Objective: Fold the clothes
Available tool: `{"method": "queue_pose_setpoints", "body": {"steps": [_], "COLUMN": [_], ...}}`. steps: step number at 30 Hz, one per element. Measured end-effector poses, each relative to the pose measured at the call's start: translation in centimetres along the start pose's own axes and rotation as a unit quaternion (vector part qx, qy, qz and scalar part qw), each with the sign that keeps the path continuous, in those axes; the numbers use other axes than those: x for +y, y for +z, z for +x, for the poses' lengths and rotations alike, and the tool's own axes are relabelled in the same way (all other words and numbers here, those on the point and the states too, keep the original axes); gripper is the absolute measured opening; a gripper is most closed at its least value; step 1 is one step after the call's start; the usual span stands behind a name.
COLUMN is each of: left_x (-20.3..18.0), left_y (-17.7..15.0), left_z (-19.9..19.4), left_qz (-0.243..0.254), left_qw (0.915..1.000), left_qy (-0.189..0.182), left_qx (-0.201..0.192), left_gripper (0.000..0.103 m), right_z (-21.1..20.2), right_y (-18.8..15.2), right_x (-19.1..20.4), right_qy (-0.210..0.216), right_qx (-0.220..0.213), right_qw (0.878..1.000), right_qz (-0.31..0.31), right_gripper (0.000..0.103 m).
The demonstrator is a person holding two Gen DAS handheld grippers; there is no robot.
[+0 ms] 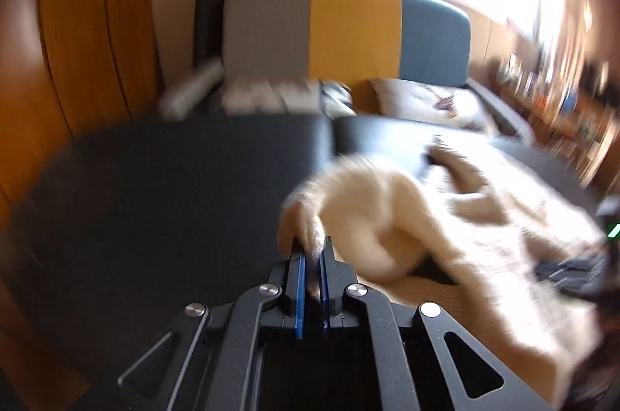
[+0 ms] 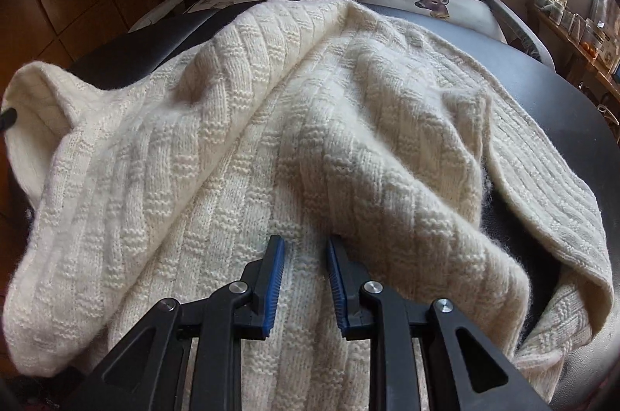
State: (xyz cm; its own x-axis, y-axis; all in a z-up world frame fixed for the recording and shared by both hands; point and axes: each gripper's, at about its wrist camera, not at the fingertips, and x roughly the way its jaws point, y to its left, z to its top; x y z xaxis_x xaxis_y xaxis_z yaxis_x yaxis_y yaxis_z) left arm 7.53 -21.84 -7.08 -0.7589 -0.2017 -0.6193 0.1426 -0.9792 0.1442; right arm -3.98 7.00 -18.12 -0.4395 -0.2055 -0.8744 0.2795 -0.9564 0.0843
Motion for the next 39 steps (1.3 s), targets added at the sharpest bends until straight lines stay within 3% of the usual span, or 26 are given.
{"method": "queue_pose_setpoints", "body": {"steps": [2, 5, 6, 8, 11, 15, 17, 18, 20, 21, 24, 27, 30, 34, 36, 38, 39], "left_x": [1.0, 3.0, 3.6, 4.7, 6.5, 9.4, 11.3, 12.7, 15.3, 16.5, 16.5, 16.3, 16.0, 15.7, 15.5, 15.6, 15.8], "left_y": [0.4, 0.1, -0.3, -1.3, -3.7, -7.6, -9.4, -10.4, -12.8, -14.2, -16.5, -18.8, -21.0, -24.0, -24.7, -24.5, -24.0], "left_z": [-0.9, -1.1, -0.9, -0.4, 0.3, -1.1, -2.2, -2.7, -3.2, -3.4, -2.6, -1.7, -0.8, 0.4, 2.1, 2.5, 2.3], "left_qz": [0.044, 0.071, 0.057, 0.021, -0.045, -0.169, -0.238, -0.294, -0.393, -0.440, -0.519, -0.588, -0.652, -0.727, -0.762, -0.776, -0.773], "left_qw": [0.9980, 0.9965, 0.9976, 0.9976, 0.9909, 0.9701, 0.9541, 0.9368, 0.8954, 0.8704, 0.8168, 0.7570, 0.6897, 0.5895, 0.5456, 0.5451, 0.5666], "left_qy": [0.042, 0.043, 0.027, -0.012, -0.048, -0.112, -0.133, -0.148, -0.179, -0.194, -0.234, -0.271, -0.305, -0.346, -0.344, -0.315, -0.283], "left_qx": [-0.012, 0.011, 0.028, 0.065, 0.117, 0.134, 0.124, 0.119, 0.110, 0.106, 0.096, 0.086, 0.075, 0.060, 0.051, 0.042, 0.037], "left_gripper": [0.006, 0.007, 0.008, 0.009, 0.010, 0.019, 0.033, 0.045, 0.048, 0.048, 0.048, 0.048, 0.048, 0.061, 0.062, 0.052, 0.021], "right_z": [0.0, 0.1, 0.1, 0.1, 0.0, 0.0, 0.0, 0.1, 0.1, 0.1, 0.1, 0.1, 0.1, 0.1, 0.1, 0.1, 0.1], "right_y": [0.1, 0.2, 0.2, 0.2, 0.2, 0.3, 0.3, 0.3, 0.3, 0.2, 0.2, 0.2, 0.2, 0.4, 0.3, 0.1, 0.1], "right_x": [0.0, 0.0, -0.1, -0.1, 0.0, 0.0, -0.1, -0.1, -0.1, 0.0, 0.1, 0.1, -0.3, 0.1, 0.3, 0.4, 0.5], "right_qy": [-0.001, 0.000, 0.001, 0.000, -0.002, -0.003, -0.002, -0.003, -0.004, -0.005, -0.010, -0.013, -0.012, -0.021, -0.024, -0.026, -0.028], "right_qx": [-0.002, -0.002, -0.002, -0.004, -0.005, -0.003, -0.002, -0.003, -0.006, -0.007, -0.011, -0.010, -0.011, -0.011, -0.012, -0.014, -0.015], "right_qw": [1.000, 1.000, 1.000, 1.000, 1.000, 1.000, 1.000, 1.000, 1.000, 1.000, 1.000, 1.000, 1.000, 0.999, 0.999, 0.999, 0.999], "right_qz": [-0.001, 0.002, 0.004, 0.004, 0.003, 0.002, 0.003, 0.002, 0.002, 0.002, -0.001, -0.005, -0.012, -0.022, -0.025, -0.029, -0.032], "right_gripper": [0.022, 0.022, 0.022, 0.023, 0.023, 0.023, 0.023, 0.023, 0.023, 0.023, 0.023, 0.024, 0.024, 0.024, 0.024, 0.024, 0.024]}}
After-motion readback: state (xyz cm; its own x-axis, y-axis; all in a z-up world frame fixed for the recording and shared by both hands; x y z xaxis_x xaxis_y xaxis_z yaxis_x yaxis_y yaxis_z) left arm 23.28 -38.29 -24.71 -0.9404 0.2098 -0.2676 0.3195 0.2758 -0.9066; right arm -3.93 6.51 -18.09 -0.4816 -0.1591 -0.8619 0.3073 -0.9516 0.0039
